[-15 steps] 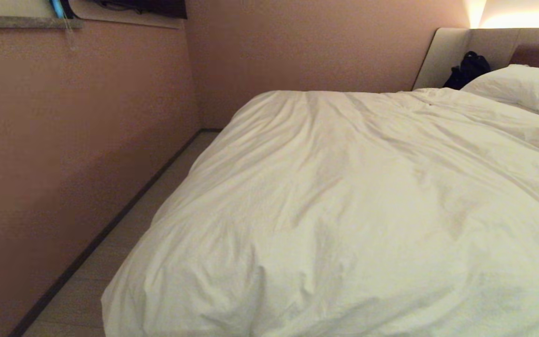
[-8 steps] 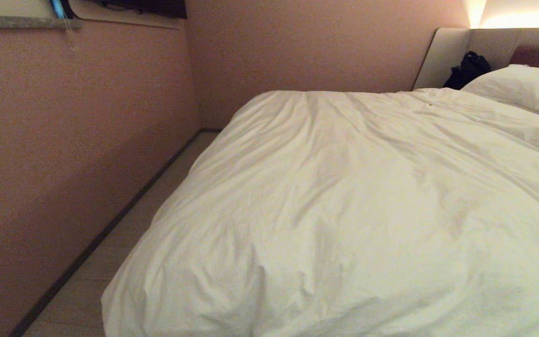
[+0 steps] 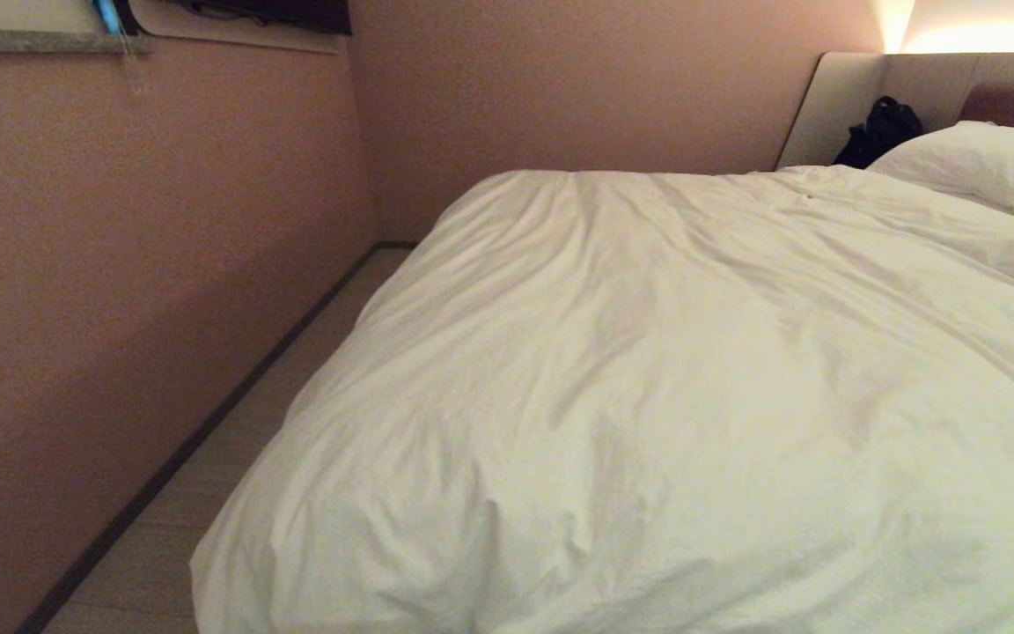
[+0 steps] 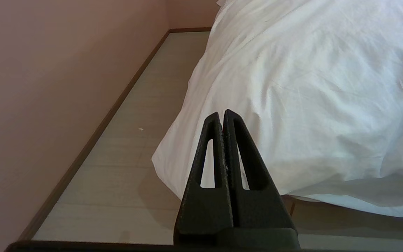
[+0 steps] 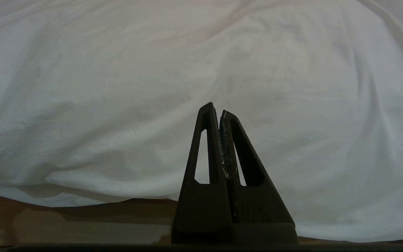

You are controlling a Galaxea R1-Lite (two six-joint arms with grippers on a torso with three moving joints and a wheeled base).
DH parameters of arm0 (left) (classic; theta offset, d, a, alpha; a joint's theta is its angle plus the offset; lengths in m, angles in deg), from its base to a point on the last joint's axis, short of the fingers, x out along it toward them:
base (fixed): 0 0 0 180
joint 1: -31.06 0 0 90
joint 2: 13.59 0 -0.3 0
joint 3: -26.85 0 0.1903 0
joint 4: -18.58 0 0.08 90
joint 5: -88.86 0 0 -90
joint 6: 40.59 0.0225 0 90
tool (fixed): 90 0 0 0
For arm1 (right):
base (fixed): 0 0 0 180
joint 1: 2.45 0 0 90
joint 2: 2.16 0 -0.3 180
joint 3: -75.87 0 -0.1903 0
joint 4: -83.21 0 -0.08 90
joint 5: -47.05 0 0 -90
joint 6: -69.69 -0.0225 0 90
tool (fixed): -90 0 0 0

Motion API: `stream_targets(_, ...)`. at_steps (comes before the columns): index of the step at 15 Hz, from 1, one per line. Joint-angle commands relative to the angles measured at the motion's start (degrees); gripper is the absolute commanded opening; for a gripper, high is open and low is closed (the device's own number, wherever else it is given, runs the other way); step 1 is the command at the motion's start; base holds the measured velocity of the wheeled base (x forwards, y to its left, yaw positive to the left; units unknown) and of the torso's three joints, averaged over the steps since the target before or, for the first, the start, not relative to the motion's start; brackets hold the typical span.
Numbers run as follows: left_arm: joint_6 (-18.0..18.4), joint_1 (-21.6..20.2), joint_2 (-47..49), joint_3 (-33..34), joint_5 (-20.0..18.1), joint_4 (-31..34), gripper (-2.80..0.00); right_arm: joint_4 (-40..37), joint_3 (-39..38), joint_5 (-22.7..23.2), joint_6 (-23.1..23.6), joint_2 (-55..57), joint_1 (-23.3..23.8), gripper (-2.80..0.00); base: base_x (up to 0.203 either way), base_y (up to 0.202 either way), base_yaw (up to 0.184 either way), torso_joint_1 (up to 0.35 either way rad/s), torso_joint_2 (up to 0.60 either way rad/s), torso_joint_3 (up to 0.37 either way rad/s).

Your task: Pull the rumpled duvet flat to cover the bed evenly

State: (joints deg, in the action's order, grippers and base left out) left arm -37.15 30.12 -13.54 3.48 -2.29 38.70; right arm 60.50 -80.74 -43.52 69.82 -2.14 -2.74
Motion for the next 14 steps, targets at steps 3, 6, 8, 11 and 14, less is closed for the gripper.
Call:
stream_targets(3, 0.2, 0.0, 0.0, 0.0, 0.0, 0.0, -2.8, 0.0, 0.1, 0.0, 0.0, 0.0, -0.1, -2.8, 0.0, 0.0, 0.0, 0.0, 0.0, 0.0)
stream_targets(6, 0.2, 0.0, 0.0, 0.0, 0.0, -0.1, -2.8, 0.0, 0.0, 0.0, 0.0, 0.0, 0.0, -2.8, 0.0, 0.0, 0.0, 0.0, 0.0, 0.0)
stream_targets(8, 0.2, 0.0, 0.0, 0.0, 0.0, 0.0, -2.8, 0.0, 0.0, 0.0, 0.0, 0.0, 0.0, -2.8, 0.0, 0.0, 0.0, 0.0, 0.0, 0.0)
stream_targets(11, 0.2, 0.0, 0.0, 0.0, 0.0, 0.0, -2.8, 0.0, 0.0, 0.0, 0.0, 0.0, 0.0, -2.8, 0.0, 0.0, 0.0, 0.0, 0.0, 0.0)
stream_targets(14, 0.3, 0.0, 0.0, 0.0, 0.0, 0.0, -2.8, 0.0, 0.0, 0.0, 0.0, 0.0, 0.0, -2.8, 0.0, 0.0, 0.0, 0.0, 0.0, 0.0)
